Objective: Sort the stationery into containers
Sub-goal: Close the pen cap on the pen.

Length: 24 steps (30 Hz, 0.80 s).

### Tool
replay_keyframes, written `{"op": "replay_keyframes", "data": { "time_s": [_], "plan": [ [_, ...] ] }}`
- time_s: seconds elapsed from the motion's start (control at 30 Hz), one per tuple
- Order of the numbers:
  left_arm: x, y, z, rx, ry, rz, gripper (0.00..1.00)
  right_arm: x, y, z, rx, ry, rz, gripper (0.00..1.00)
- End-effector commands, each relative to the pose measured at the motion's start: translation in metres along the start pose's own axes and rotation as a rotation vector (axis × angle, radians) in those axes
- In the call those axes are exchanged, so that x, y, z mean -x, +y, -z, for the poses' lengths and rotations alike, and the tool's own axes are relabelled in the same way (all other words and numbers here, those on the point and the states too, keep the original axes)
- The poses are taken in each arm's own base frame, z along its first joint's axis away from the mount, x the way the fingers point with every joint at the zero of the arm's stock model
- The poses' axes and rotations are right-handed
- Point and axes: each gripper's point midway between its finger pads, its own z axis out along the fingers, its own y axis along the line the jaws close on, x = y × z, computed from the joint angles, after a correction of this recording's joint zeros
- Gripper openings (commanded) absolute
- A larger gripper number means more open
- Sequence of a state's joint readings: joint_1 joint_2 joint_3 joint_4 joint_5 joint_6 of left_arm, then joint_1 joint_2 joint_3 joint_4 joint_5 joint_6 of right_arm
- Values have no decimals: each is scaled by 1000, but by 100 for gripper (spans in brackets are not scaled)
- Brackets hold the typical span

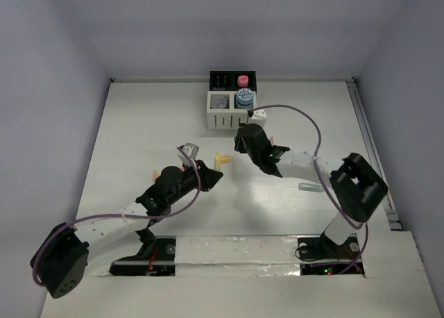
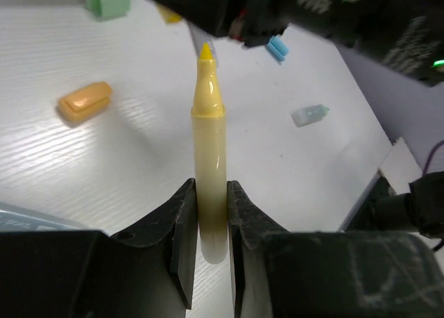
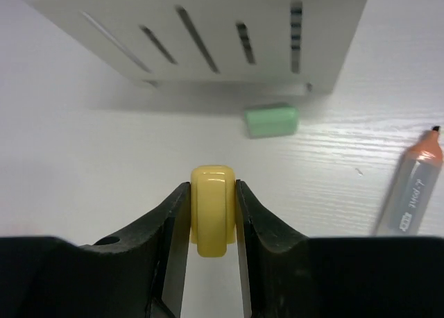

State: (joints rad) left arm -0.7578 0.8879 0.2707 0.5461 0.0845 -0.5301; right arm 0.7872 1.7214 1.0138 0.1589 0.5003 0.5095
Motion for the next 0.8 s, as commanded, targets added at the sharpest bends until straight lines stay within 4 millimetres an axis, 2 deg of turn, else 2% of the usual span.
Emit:
{"op": "replay_keyframes", "data": {
  "time_s": [0.0, 0.03, 0.1, 0.13, 0.2, 0.4, 0.6, 0.77],
  "plan": [
    [12, -35, -7, -150, -40, 76, 0, 57, 31, 41, 189, -152, -153, 16],
    [6, -33, -12, -144, -18, 95, 0, 64, 40, 51, 240, -174, -178, 16],
    [9, -42, -18, -170, -16, 130, 0, 73, 45, 70, 288, -200, -215, 16],
    [2, -38, -24, -157, 7, 141, 0, 81, 45, 75, 297, -223, -233, 16],
    [6, -51, -29, -199, 6, 147, 0, 82, 53, 88, 334, -234, -240, 16],
    [13, -58, -44, -213, -7, 146, 0, 79, 65, 98, 387, -240, -263, 16],
    [28, -62, -47, -211, -55, 160, 0, 72, 70, 101, 407, -243, -275, 18],
    [26, -59, -50, -194, -51, 169, 0, 73, 72, 104, 411, -255, -270, 18]
  ]
}}
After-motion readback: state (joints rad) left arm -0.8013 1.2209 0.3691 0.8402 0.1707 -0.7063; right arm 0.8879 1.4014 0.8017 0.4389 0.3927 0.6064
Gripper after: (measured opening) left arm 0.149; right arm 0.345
